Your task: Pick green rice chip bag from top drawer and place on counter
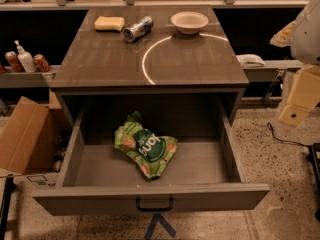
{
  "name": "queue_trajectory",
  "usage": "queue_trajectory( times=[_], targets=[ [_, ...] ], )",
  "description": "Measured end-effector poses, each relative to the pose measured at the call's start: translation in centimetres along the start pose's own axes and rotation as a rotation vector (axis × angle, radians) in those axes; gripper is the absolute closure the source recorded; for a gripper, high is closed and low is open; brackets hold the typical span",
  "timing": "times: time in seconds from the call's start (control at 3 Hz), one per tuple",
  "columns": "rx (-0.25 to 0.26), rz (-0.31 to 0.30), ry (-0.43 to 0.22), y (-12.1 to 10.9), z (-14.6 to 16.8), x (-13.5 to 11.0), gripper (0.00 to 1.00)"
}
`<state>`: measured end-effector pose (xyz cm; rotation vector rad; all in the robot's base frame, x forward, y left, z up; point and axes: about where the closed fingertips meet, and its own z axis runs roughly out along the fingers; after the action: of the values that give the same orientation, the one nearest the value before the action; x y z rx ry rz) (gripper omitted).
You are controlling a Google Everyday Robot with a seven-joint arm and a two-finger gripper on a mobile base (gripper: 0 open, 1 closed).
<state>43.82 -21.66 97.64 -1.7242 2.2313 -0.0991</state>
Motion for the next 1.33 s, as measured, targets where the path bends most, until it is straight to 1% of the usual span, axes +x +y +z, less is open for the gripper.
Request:
queue_trajectory(
  times=[0.33, 0.67, 1.0, 1.33],
  targets=[
    [0.000, 0.000, 0.000, 0.0, 0.0, 0.0, 0.00],
    [-0.087, -0.016, -0.066, 2.7, 4.6, -2.1, 0.00],
    [-0.197, -0.008, -0.146, 5.9, 9.7, -4.2, 0.00],
    [-0.272, 0.017, -0.243, 8.5, 13.4, -6.7, 0.00]
  ],
)
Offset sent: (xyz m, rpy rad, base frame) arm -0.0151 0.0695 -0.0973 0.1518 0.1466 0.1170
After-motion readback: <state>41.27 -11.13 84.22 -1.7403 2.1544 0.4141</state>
